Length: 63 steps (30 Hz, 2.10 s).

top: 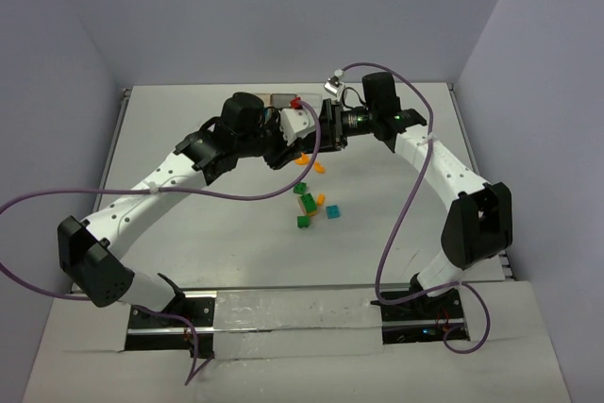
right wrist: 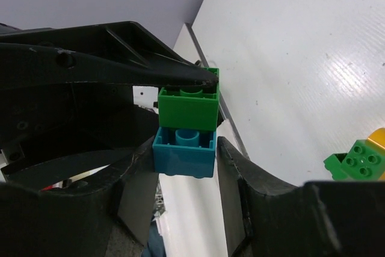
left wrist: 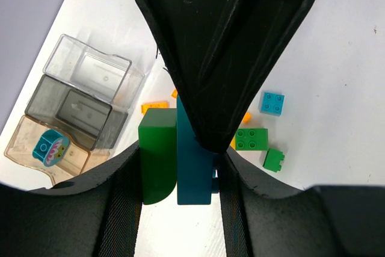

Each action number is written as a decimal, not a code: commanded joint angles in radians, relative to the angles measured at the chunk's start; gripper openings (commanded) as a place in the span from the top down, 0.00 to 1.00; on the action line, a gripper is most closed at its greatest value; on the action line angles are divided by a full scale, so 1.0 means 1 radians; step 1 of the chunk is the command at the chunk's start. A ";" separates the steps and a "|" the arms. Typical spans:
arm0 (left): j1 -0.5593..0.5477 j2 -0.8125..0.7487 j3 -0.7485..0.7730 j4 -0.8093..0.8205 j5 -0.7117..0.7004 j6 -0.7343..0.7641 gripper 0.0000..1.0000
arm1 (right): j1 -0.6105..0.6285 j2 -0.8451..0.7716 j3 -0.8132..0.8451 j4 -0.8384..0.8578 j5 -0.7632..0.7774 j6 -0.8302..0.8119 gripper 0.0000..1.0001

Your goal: Sort the legos into containers by color

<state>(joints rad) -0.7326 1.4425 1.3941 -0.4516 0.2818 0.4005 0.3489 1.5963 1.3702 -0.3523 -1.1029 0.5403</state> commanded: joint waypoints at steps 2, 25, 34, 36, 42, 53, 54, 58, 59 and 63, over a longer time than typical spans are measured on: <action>-0.007 -0.008 0.065 0.061 0.043 -0.018 0.96 | -0.001 0.002 0.036 -0.028 0.029 -0.031 0.56; 0.282 -0.170 0.048 -0.181 0.597 -0.095 0.01 | -0.053 -0.036 0.147 -0.530 0.182 -0.767 1.00; 0.346 0.012 0.163 -0.252 0.933 -0.173 0.10 | -0.001 -0.142 0.137 -0.529 0.196 -0.990 1.00; 0.342 0.028 0.158 -0.203 0.939 -0.201 0.11 | 0.021 -0.153 0.138 -0.512 0.213 -0.974 1.00; 0.308 0.068 0.153 -0.193 0.929 -0.213 0.11 | 0.116 -0.220 0.071 -0.446 0.292 -0.968 1.00; 0.231 0.087 0.129 -0.221 0.931 -0.197 0.11 | 0.193 -0.247 0.067 -0.422 0.345 -0.955 1.00; 0.231 0.088 0.126 -0.223 0.924 -0.192 0.11 | 0.196 -0.254 0.067 -0.421 0.342 -0.956 1.00; 0.232 0.087 0.121 -0.214 0.907 -0.189 0.12 | 0.214 -0.268 0.070 -0.430 0.336 -0.962 1.00; 0.229 0.088 0.117 -0.205 0.902 -0.190 0.12 | 0.220 -0.269 0.073 -0.438 0.333 -0.965 1.00; 0.225 0.102 0.118 -0.213 0.878 -0.170 0.12 | 0.234 -0.268 0.085 -0.456 0.313 -0.973 1.00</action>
<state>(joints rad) -0.5026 1.5303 1.5185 -0.6731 1.1721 0.1997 0.5644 1.3666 1.4288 -0.8158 -0.7654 -0.4137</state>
